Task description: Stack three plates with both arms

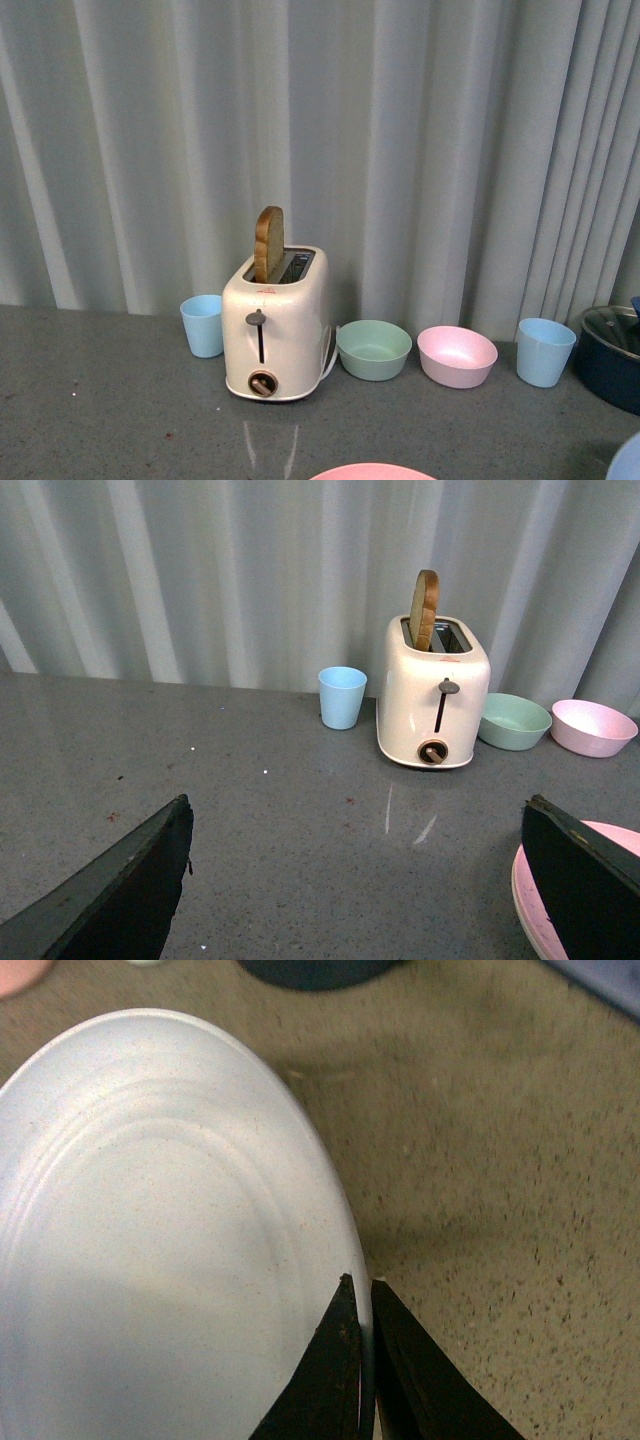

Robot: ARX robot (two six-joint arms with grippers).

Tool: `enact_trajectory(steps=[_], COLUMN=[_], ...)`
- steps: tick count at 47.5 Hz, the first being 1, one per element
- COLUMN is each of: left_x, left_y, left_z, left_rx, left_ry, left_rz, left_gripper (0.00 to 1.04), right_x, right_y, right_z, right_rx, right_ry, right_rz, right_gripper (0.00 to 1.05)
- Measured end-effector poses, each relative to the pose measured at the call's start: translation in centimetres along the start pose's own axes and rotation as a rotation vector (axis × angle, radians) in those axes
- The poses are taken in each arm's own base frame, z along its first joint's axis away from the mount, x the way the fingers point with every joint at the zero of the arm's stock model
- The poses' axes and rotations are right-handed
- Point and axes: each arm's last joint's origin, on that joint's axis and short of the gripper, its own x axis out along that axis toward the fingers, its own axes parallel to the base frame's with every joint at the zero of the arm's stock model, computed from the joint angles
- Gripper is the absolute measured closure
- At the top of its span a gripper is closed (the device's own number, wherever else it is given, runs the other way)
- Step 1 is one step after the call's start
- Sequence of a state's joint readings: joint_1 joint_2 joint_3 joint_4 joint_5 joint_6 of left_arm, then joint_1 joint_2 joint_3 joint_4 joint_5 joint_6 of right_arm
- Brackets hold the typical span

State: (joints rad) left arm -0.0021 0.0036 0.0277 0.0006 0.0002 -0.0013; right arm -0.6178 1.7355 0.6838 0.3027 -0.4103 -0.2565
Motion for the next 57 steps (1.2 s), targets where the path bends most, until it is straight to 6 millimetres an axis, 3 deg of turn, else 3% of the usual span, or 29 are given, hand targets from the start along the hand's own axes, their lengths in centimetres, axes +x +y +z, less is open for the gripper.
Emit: enact_trajectory(steps=[9, 18, 26, 35, 43, 57], left_x=[0.0, 0.0, 0.0, 0.0, 0.0, 0.0], left_y=[0.0, 0.0, 0.0, 0.0, 0.0, 0.0], left_z=[0.0, 0.0, 0.0, 0.0, 0.0, 0.0], left_rx=[0.000, 0.000, 0.000, 0.000, 0.000, 0.000], left_ry=[0.000, 0.000, 0.000, 0.000, 0.000, 0.000], left_rz=[0.000, 0.000, 0.000, 0.000, 0.000, 0.000], left_gripper=[0.07, 0.07, 0.07, 0.07, 0.07, 0.07], right_x=[-1.7, -1.7, 0.1, 2.2, 3.5, 4.5], right_y=[3.2, 8.4, 14.0, 18.4, 20.0, 20.3], right_z=[2.7, 3.9, 2.9, 0.2, -1.8, -3.3], right_rx=[-0.043, -0.049, -0.043, -0.025, -0.018, -0.008], right_ry=[-0.102, -0.149, -0.113, -0.002, 0.081, 0.145], right_rz=[0.068, 0.213, 0.343, 0.449, 0.465, 0.457], right_gripper=[1.01, 1.01, 1.01, 1.01, 1.01, 1.01])
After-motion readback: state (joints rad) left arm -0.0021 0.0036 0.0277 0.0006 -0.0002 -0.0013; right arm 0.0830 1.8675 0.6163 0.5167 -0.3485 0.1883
